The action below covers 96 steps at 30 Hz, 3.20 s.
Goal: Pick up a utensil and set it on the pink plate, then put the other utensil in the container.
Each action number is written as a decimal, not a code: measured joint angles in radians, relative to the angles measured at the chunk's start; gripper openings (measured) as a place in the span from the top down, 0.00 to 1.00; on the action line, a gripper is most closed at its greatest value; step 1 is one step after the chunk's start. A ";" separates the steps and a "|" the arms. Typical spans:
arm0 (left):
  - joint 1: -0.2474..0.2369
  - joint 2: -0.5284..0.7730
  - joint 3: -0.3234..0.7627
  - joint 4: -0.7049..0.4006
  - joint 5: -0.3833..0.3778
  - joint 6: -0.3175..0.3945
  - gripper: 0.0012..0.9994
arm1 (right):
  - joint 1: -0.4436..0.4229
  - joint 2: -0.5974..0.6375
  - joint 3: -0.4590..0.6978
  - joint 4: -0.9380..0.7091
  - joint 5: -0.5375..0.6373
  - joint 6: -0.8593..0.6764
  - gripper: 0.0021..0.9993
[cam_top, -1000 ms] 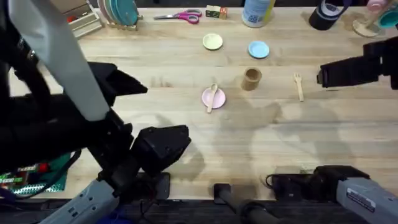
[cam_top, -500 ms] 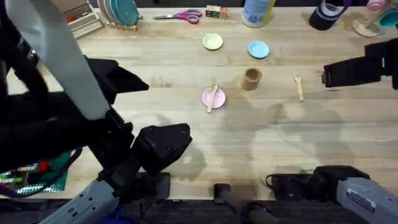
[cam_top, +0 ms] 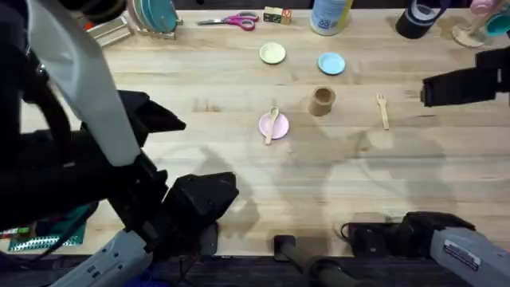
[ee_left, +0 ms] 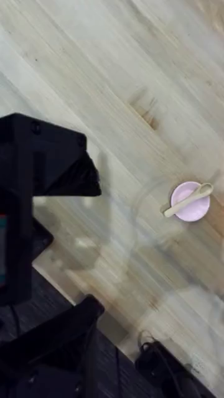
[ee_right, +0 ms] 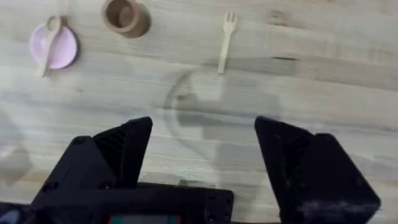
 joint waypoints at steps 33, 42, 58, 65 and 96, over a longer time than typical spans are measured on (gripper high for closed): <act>0.000 0.000 0.000 0.017 0.000 0.001 0.01 | -0.157 0.248 -0.388 0.518 -0.057 -0.066 0.00; 0.000 0.000 0.000 0.017 0.000 0.000 0.00 | -0.157 0.421 -0.388 0.596 -0.057 -0.064 0.00; 0.000 0.000 0.000 0.017 0.000 0.000 0.01 | -0.157 0.606 -0.388 0.737 -0.083 -0.063 0.00; 0.000 0.000 0.000 0.017 0.000 0.000 0.00 | -0.157 0.607 -0.388 0.735 -0.083 -0.063 0.00; 0.000 0.000 0.000 0.017 -0.001 0.000 0.01 | -0.162 0.611 -0.388 0.743 -0.067 -0.062 0.42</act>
